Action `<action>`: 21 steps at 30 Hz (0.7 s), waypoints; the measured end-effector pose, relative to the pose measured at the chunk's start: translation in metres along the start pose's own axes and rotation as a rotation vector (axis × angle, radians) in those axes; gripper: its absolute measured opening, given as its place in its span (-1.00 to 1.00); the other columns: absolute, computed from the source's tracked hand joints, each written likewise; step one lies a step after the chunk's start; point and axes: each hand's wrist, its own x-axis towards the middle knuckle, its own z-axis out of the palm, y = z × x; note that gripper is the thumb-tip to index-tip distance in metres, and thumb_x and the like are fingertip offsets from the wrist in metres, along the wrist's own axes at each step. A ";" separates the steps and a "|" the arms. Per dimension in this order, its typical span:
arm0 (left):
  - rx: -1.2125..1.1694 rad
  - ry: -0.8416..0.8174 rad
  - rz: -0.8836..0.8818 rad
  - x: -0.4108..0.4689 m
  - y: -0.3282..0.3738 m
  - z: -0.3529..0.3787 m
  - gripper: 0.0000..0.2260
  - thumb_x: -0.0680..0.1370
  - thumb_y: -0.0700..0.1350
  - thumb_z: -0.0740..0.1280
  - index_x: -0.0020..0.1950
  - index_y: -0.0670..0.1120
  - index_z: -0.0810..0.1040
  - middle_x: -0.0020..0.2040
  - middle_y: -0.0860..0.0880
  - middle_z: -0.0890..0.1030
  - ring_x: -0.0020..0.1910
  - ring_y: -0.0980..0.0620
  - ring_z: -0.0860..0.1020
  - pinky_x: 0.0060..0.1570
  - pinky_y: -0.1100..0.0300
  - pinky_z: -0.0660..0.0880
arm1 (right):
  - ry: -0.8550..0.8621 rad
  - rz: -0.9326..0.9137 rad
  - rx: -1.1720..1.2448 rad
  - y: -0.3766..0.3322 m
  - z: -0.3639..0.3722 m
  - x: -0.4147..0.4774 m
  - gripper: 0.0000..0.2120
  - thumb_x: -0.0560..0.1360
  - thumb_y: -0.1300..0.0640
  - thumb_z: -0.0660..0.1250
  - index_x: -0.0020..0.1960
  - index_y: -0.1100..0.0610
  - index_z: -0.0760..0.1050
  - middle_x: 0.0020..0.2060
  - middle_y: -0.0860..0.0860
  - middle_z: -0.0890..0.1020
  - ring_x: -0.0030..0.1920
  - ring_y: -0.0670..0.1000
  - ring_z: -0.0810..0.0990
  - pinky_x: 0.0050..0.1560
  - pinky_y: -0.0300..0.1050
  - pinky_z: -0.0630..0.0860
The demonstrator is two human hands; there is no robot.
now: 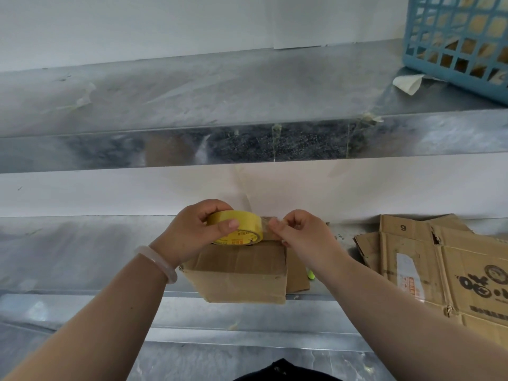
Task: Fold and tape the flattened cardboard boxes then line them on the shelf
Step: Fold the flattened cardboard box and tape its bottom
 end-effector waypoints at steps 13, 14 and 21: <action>0.183 0.024 -0.017 -0.016 -0.025 0.022 -0.09 0.28 0.13 0.56 0.42 0.36 0.03 0.09 0.27 0.36 0.06 0.38 0.37 0.11 0.42 0.33 | 0.163 -0.133 0.266 -0.019 0.000 0.002 -0.80 0.56 0.05 0.34 -0.18 0.08 0.39 -0.15 -0.05 0.73 -0.10 -0.02 0.71 -0.09 0.15 0.65; 0.281 0.012 -0.012 -0.015 -0.026 0.024 -0.07 0.30 0.17 0.54 0.47 0.30 -0.02 0.10 0.27 0.34 0.09 0.33 0.32 0.18 0.36 0.29 | 0.180 -0.130 0.292 -0.022 -0.005 0.002 -0.81 0.58 0.09 0.32 -0.16 0.10 0.38 -0.14 -0.04 0.73 -0.08 -0.02 0.70 -0.12 0.09 0.66; 0.602 -0.064 0.065 -0.010 -0.047 0.028 -0.30 0.30 0.50 0.08 0.38 0.27 0.38 0.42 0.31 0.27 0.42 0.17 0.17 0.45 0.09 0.06 | 0.270 -0.117 0.274 -0.024 -0.034 0.004 -0.83 0.56 0.12 0.34 -0.14 0.16 0.41 -0.19 0.00 0.73 -0.11 -0.01 0.71 -0.13 0.08 0.66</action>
